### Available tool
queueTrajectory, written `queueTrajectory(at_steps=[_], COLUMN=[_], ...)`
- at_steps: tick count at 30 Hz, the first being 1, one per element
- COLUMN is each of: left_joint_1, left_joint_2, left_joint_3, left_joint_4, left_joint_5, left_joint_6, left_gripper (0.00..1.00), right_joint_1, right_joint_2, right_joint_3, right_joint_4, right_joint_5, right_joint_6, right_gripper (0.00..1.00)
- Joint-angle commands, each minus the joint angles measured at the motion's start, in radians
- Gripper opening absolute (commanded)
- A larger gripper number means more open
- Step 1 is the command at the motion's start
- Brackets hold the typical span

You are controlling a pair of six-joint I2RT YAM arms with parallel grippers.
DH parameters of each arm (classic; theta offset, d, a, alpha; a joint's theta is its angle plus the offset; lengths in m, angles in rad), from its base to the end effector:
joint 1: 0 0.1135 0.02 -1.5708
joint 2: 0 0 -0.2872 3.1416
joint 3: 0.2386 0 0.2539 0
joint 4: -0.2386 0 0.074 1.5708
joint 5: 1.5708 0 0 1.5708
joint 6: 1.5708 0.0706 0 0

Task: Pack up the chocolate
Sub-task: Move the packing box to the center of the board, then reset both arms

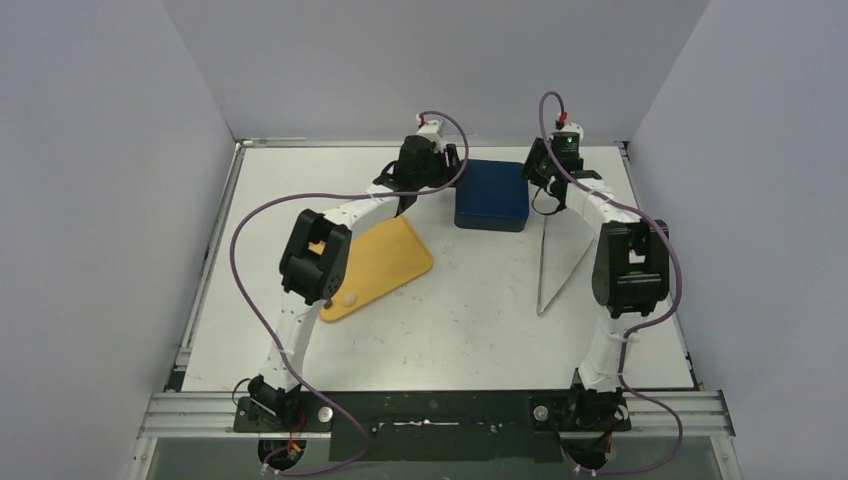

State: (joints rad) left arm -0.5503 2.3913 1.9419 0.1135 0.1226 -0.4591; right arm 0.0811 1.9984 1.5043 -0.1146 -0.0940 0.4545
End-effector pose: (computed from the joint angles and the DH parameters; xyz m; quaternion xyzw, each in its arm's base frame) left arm 0.5192 -0.3286 0.2087 0.0725 0.8114 -0.3232 0.4817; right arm 0.5009 0.0474 0.2282 0.1430 0.8742 0.1625 0.4347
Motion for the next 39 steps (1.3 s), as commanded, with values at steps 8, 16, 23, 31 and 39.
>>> queueTrajectory(at_steps=[8, 16, 23, 31, 39], left_joint_1=[-0.054, -0.097, -0.103, -0.075, -0.045], left_joint_2=[-0.183, -0.083, 0.047, -0.016, -0.386], left_joint_3=[-0.301, -0.297, -0.172, -0.075, -0.278], left_joint_4=[0.071, 0.156, 0.225, 0.139, 0.044], left_joint_5=[0.004, -0.036, -0.084, -0.104, -0.086], left_joint_6=[-0.037, -0.123, -0.204, -0.149, -0.028], left_gripper=[0.57, 0.5, 0.39, 0.51, 0.97], right_joint_1=[0.019, 0.019, 0.021, 0.021, 0.021], right_joint_2=[-0.327, -0.46, -0.533, -0.626, -0.823], right_joint_3=[-0.238, -0.309, -0.335, -0.394, -0.541], right_joint_4=[-0.021, -0.026, -0.035, -0.037, -0.051], right_joint_5=[-0.023, -0.07, -0.078, -0.075, -0.081], right_joint_6=[-0.004, 0.011, 0.006, -0.012, -0.022], right_gripper=[0.88, 1.0, 1.0, 1.0, 1.0])
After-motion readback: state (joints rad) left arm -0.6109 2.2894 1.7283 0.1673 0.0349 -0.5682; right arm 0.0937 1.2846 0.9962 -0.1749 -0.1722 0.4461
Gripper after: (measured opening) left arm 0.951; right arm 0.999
